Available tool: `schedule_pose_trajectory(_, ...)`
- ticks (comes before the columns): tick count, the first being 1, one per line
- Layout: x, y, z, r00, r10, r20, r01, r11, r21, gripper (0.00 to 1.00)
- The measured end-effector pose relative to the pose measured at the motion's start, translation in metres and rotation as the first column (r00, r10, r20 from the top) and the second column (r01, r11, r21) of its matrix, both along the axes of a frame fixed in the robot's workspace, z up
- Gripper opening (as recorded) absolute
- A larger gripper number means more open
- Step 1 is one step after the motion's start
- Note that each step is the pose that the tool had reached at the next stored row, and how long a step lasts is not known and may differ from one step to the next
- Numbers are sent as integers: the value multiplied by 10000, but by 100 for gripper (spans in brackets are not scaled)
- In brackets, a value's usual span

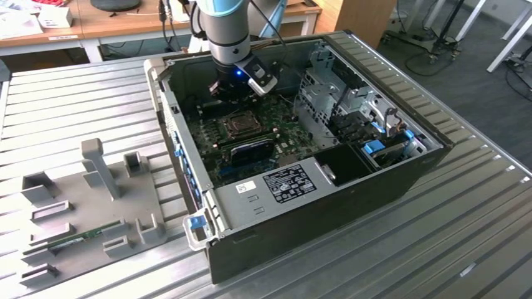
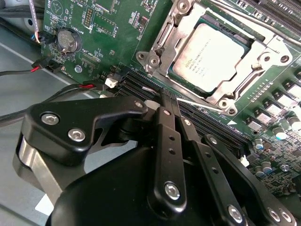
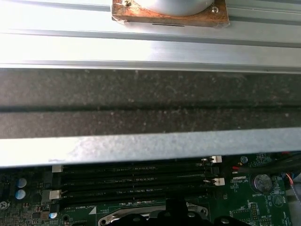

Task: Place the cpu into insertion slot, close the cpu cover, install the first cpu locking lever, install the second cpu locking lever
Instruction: 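Install the first cpu locking lever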

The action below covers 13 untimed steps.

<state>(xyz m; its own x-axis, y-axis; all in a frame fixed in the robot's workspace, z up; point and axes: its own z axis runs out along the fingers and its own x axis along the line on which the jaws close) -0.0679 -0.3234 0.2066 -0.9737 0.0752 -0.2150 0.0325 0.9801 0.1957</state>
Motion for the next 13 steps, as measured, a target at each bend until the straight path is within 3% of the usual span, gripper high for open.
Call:
schedule_pose_trajectory(5, 0, 0, 0, 10000, -27, 1, 27, 10000, 0, 10)
schedule_pose_trajectory(13, -5, 5, 0, 9991, -424, 8, 424, 9991, 1, 10)
